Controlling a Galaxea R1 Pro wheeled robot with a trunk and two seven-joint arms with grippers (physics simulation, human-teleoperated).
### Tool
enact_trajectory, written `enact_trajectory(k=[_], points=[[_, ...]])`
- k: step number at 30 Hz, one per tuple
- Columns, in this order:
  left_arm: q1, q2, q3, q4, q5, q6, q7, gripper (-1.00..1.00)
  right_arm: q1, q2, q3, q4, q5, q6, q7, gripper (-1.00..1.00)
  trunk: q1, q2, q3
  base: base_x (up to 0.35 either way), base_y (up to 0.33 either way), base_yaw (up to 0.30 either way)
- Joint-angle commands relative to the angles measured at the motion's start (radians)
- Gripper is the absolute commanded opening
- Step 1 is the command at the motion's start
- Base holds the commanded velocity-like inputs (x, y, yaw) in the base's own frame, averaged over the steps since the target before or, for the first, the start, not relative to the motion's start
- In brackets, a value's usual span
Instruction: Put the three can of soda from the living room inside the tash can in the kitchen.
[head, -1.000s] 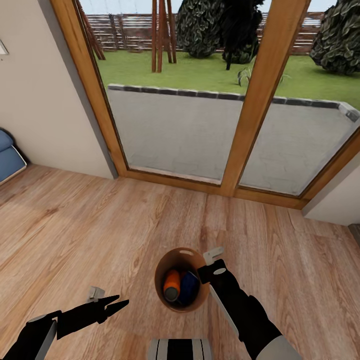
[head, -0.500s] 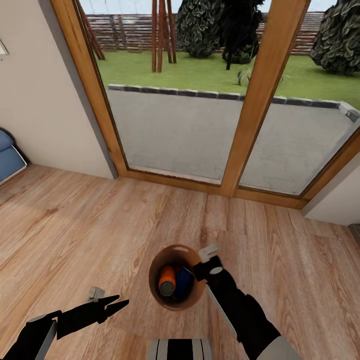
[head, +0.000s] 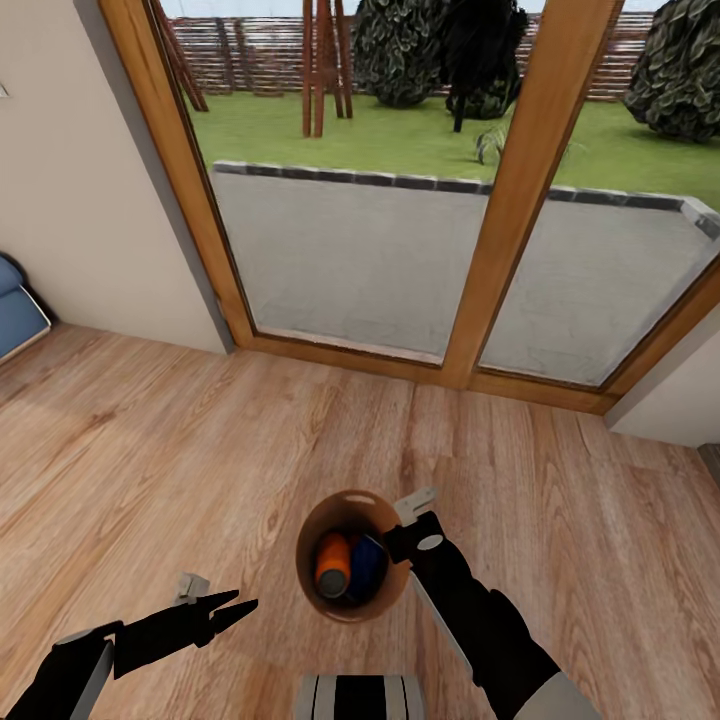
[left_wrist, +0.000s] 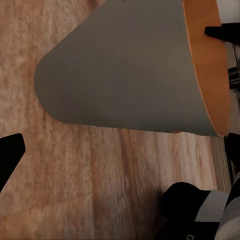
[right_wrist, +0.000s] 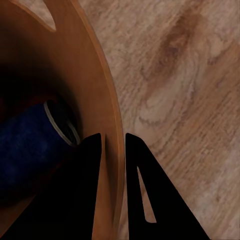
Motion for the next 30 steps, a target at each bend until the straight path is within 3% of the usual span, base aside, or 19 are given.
enact_trajectory(k=[1, 9, 12, 18, 23, 30], points=[[0.0, 0.0, 0.0, 0.0, 0.0, 0.0, 0.0, 1.0, 0.0, 0.0, 0.0, -0.001, -0.002, -0.001, 0.005, -1.0, 0.0, 0.0, 0.0, 0.0, 0.0, 0.0], [0.0, 0.0, 0.0, 0.0, 0.0, 0.0, 0.0, 1.0, 0.0, 0.0, 0.002, -0.001, -0.002, -0.001, 0.005, -1.0, 0.0, 0.0, 0.0, 0.0, 0.0, 0.0], [0.0, 0.0, 0.0, 0.0, 0.0, 0.0, 0.0, 1.0, 0.0, 0.0, 0.004, -0.001, -0.002, -0.001, 0.005, -1.0, 0.001, -0.001, -0.012, 0.0, 0.0, 0.0], [0.0, 0.0, 0.0, 0.0, 0.0, 0.0, 0.0, 1.0, 0.0, 0.0, 0.005, -0.001, -0.002, -0.001, 0.005, -1.0, 0.001, -0.001, -0.012, 0.0, 0.0, 0.0], [0.0, 0.0, 0.0, 0.0, 0.0, 0.0, 0.0, 1.0, 0.0, 0.0, 0.006, -0.001, -0.002, -0.001, 0.005, -1.0, 0.003, -0.002, -0.031, 0.0, 0.0, 0.0], [0.0, 0.0, 0.0, 0.0, 0.0, 0.0, 0.0, 1.0, 0.0, 0.0, 0.006, -0.001, -0.002, -0.001, 0.005, -1.0, 0.003, -0.002, -0.031, 0.0, 0.0, 0.0]])
